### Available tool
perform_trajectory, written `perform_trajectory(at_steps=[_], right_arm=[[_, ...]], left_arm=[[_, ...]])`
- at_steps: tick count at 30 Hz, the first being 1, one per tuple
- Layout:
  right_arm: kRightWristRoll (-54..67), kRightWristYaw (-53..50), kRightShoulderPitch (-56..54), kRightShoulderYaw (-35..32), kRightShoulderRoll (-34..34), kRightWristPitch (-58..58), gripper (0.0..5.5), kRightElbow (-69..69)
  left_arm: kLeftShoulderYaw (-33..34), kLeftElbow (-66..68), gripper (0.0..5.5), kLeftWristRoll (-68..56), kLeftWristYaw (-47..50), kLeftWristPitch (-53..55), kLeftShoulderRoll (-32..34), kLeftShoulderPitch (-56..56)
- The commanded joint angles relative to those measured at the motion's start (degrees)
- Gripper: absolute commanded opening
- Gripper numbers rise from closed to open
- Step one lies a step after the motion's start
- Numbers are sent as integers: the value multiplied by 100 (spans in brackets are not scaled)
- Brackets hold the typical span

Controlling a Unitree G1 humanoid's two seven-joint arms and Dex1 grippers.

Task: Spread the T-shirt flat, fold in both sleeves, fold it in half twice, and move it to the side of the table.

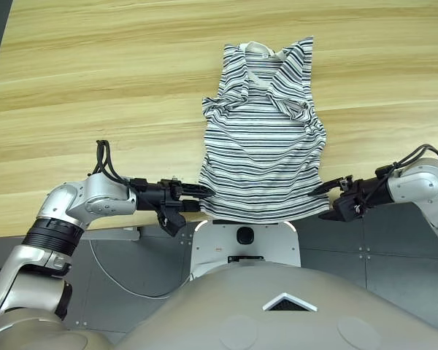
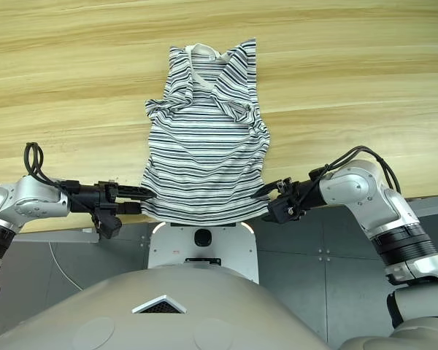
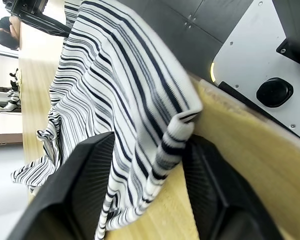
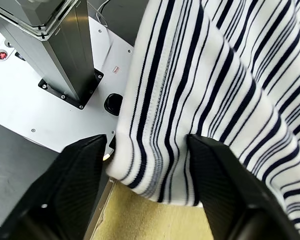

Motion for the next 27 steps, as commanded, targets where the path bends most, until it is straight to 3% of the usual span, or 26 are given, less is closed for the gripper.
perform_trajectory(at_steps=[1,9,13,22,27], right_arm=[[-80,78,19,164,-5,-43,222,148],[445,316,-28,258,-40,-374,79,242],[921,843,-28,354,-176,-131,11,199],[1381,1522,87,331,-260,474,11,168],[1685,1579,2,217,-77,788,11,131]], left_arm=[[-368,45,157,160,-356,194,172,187],[-560,14,14,-355,-553,472,352,139],[-809,-284,10,-1324,-1146,870,547,155],[-1146,-1160,10,-2946,-2652,2069,1123,562],[-974,-1616,10,-3903,-3147,2844,1168,710]])
